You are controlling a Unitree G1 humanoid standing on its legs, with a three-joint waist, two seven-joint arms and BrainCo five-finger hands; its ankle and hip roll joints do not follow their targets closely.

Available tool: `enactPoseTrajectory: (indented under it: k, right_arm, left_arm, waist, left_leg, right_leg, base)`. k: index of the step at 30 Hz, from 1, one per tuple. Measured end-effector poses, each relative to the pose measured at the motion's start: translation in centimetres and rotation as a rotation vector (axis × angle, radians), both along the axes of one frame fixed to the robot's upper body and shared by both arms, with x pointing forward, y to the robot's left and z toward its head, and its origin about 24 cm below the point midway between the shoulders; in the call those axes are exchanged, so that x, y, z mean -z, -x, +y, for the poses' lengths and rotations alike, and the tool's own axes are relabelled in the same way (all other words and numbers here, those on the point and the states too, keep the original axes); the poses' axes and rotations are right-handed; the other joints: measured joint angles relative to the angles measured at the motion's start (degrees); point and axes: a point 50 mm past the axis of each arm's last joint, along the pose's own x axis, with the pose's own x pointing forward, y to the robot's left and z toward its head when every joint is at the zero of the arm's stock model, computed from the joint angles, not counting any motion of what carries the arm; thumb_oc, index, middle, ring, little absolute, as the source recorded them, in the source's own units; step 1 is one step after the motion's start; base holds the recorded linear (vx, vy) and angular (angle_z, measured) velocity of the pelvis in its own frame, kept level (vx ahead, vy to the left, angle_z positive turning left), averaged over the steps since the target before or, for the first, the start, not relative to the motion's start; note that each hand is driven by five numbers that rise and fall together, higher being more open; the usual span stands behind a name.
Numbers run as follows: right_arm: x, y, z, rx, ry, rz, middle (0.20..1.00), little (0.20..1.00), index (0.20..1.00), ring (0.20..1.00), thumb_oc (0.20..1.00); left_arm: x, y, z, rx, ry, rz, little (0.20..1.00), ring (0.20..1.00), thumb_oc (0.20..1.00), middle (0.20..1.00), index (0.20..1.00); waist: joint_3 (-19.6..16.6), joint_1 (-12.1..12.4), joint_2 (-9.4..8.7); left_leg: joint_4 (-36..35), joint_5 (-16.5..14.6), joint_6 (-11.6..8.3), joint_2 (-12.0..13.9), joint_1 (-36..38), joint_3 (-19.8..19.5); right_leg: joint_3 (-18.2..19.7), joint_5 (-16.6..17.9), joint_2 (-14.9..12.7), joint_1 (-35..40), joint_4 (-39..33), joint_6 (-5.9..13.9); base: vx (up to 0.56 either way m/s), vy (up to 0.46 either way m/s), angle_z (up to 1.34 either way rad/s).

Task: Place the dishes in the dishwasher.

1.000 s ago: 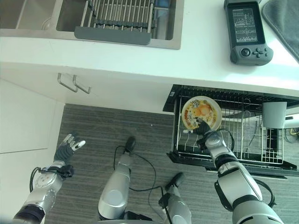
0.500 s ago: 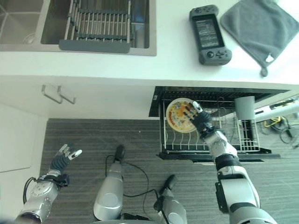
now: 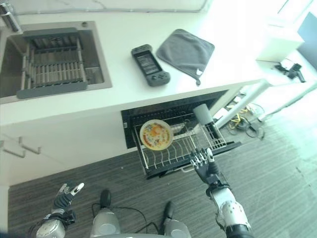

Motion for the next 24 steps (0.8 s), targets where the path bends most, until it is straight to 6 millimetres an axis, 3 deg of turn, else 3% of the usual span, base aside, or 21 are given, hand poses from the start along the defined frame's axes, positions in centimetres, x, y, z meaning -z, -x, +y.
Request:
enactPoseTrajectory:
  k: [2, 5, 9, 12, 18, 21, 24]
  right_arm:
    - [0.2, 0.3, -0.3, 0.008, 0.038, 0.010, 1.000, 1.000, 1.000, 1.000, 1.000]
    - [-0.3, 1.4, -2.5, 0.133, 0.115, -0.017, 1.000, 1.000, 1.000, 1.000, 1.000]
    - [-1.1, 3.0, -6.3, 0.327, 0.249, -0.022, 1.000, 1.000, 1.000, 1.000, 1.000]
    - [0.2, 4.3, -7.6, 0.391, 0.289, 0.070, 1.000, 1.000, 1.000, 1.000, 1.000]
    - [5.2, 6.2, -6.4, 0.349, 0.261, 0.330, 1.000, 1.000, 1.000, 1.000, 1.000]
    - [7.3, 6.3, -5.8, 0.341, 0.207, 0.432, 1.000, 1.000, 1.000, 1.000, 1.000]
    - [6.9, 4.9, -6.2, 0.355, 0.176, 0.412, 1.000, 1.000, 1.000, 1.000, 1.000]
  left_arm:
    - [0.4, 0.2, -0.4, 0.012, -0.003, 0.019, 1.000, 1.000, 1.000, 1.000, 1.000]
    - [1.6, 2.0, -1.0, -0.009, 0.020, 0.089, 1.000, 1.000, 1.000, 1.000, 1.000]
    - [2.5, 3.1, -1.9, -0.026, 0.053, 0.121, 1.000, 1.000, 1.000, 1.000, 1.000]
    - [2.6, 3.0, -2.3, -0.019, 0.070, 0.118, 1.000, 1.000, 1.000, 1.000, 1.000]
    - [3.1, 3.5, -2.6, -0.001, 0.066, 0.159, 1.000, 1.000, 1.000, 1.000, 1.000]
    - [3.7, 3.8, -2.6, -0.001, 0.071, 0.207, 1.000, 1.000, 1.000, 1.000, 1.000]
    - [4.1, 4.5, -2.8, 0.011, 0.080, 0.241, 1.000, 1.000, 1.000, 1.000, 1.000]
  waist:
    - [-0.66, -1.04, 0.13]
    - [-3.43, -2.74, 1.49]
    - [-5.79, -4.01, 4.95]
    - [-6.26, -5.19, 6.35]
    - [-6.70, -4.60, 6.82]
    - [-6.87, -3.92, 8.50]
    - [-6.83, -2.81, 10.65]
  left_leg:
    - [0.02, 0.08, -0.15, 0.34, 0.63, 1.22]
    - [-0.35, -0.35, -0.24, 0.14, 1.85, 2.91]
    - [-0.37, -0.66, 0.11, -0.04, 2.98, 4.60]
    - [-0.37, -0.87, -0.05, 0.06, 3.77, 4.73]
    - [-0.37, -0.88, -0.06, 0.04, 3.82, 4.47]
    - [-0.37, -0.86, -0.03, -0.29, 3.93, 4.24]
    - [-0.38, -0.86, 0.00, -0.71, 3.70, 3.96]
  right_leg:
    - [1.04, -0.05, 0.23, -0.35, -0.25, -0.24]
    - [2.42, -0.13, -0.43, -0.79, -0.28, -0.38]
    - [3.95, 0.08, -0.54, -0.79, -0.28, -0.07]
    - [3.99, 0.07, -0.46, -0.11, -0.29, -0.09]
    - [3.81, 0.08, -0.51, 0.11, -0.29, -0.07]
    - [3.50, 0.11, -0.78, 0.91, -0.30, -0.06]
    - [3.00, 0.14, -1.29, 1.03, -0.31, 0.00]
  base:
    - [0.03, 0.016, -0.26]
    - [0.04, 0.064, -0.30]
    - [0.03, 0.076, -0.17]
    - [0.05, 0.022, -0.07]
    - [0.05, 0.003, 0.02]
    - [0.03, 0.019, 0.07]
    - [-0.01, 0.038, 0.10]
